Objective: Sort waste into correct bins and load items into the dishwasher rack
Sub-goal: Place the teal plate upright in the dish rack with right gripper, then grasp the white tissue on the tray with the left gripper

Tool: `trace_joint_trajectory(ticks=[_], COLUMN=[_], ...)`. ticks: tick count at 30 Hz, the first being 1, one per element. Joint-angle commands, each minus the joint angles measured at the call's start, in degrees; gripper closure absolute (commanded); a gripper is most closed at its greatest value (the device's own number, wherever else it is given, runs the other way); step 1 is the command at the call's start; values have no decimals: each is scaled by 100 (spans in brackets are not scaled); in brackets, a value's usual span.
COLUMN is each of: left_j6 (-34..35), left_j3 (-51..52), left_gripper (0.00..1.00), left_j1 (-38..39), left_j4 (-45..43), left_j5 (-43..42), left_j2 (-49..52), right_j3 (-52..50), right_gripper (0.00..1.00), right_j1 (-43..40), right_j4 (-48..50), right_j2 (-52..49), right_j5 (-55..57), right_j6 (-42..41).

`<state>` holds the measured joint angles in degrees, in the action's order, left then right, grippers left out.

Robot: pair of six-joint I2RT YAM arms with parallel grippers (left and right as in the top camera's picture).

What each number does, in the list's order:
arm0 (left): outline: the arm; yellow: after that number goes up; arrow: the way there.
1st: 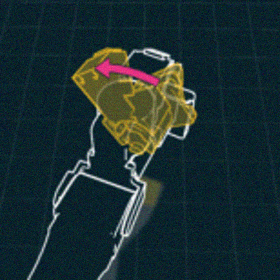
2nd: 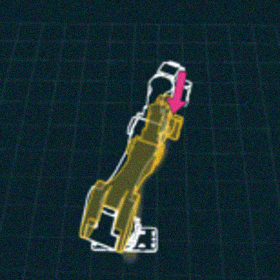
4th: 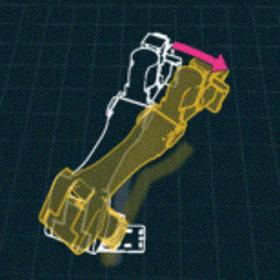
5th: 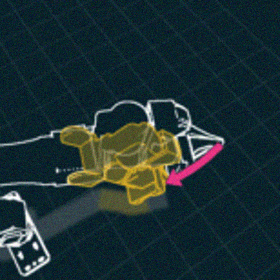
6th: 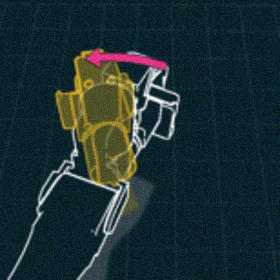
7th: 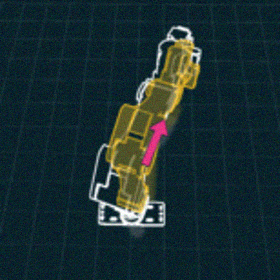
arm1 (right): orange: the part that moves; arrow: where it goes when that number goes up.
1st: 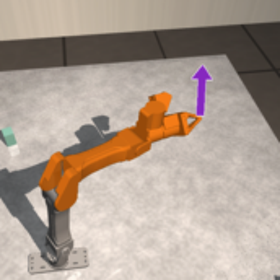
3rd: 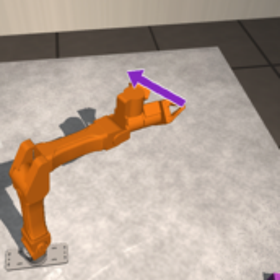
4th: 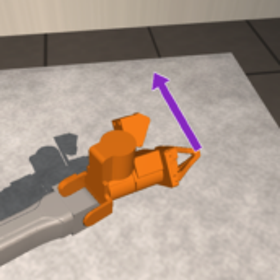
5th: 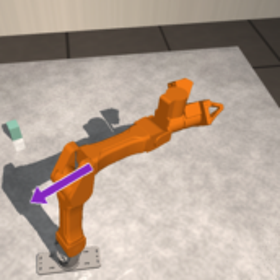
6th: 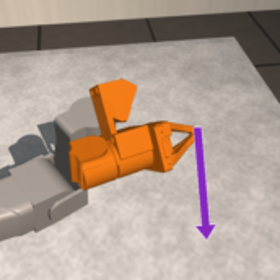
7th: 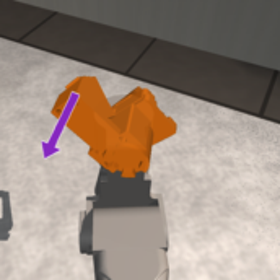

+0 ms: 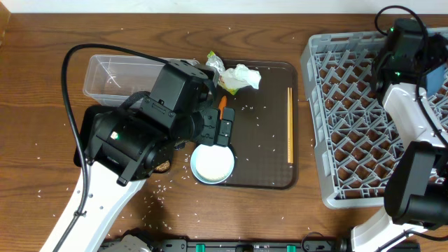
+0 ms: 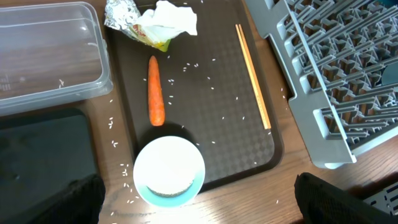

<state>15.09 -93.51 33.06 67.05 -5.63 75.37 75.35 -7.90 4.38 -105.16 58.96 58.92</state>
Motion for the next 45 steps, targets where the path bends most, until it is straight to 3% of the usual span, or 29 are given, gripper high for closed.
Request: trace_joint_trajectory(ticks=[1, 9, 15, 20, 28, 33, 34, 37, 45], left_j6=[-28, -28, -31, -437, -546, -697, -695, -686, -721], left_j3=[-48, -46, -48, -48, -48, -46, -46, -46, -46], left_gripper=[2, 2, 2, 2, 2, 2, 2, 2, 2], left_j1=[-20, -20, -20, -26, -26, -26, -26, -26, -184], left_j4=[50, 151, 177, 221, 181, 507, 562, 601, -199], left_j5=[46, 46, 48, 52, 654, 678, 684, 872, 1095], left_j2=[-15, -15, -15, -72, -326, -149, -87, 63, 647], right_j3=[33, 33, 33, 35, 35, 35, 35, 33, 42], right_gripper=[22, 1, 1, 1, 2, 7, 12, 19, 12], right_j1=[96, 575, 1040, 1567, 2612, 3084, 3154, 3329, 3062], right_j4=[7, -37, -669, -1462, -3530, -4083, -4153, -4207, -4531], right_j2=[39, 225, 361, 439, 1062, 1226, 1226, 1196, 1508], right_j5=[-109, -186, -675, -852, -4299, -6435, -6679, -6942, -6389], right_j6=[-782, -1300, -2041, -3298, -5718, -6526, -6642, -7189, -7479])
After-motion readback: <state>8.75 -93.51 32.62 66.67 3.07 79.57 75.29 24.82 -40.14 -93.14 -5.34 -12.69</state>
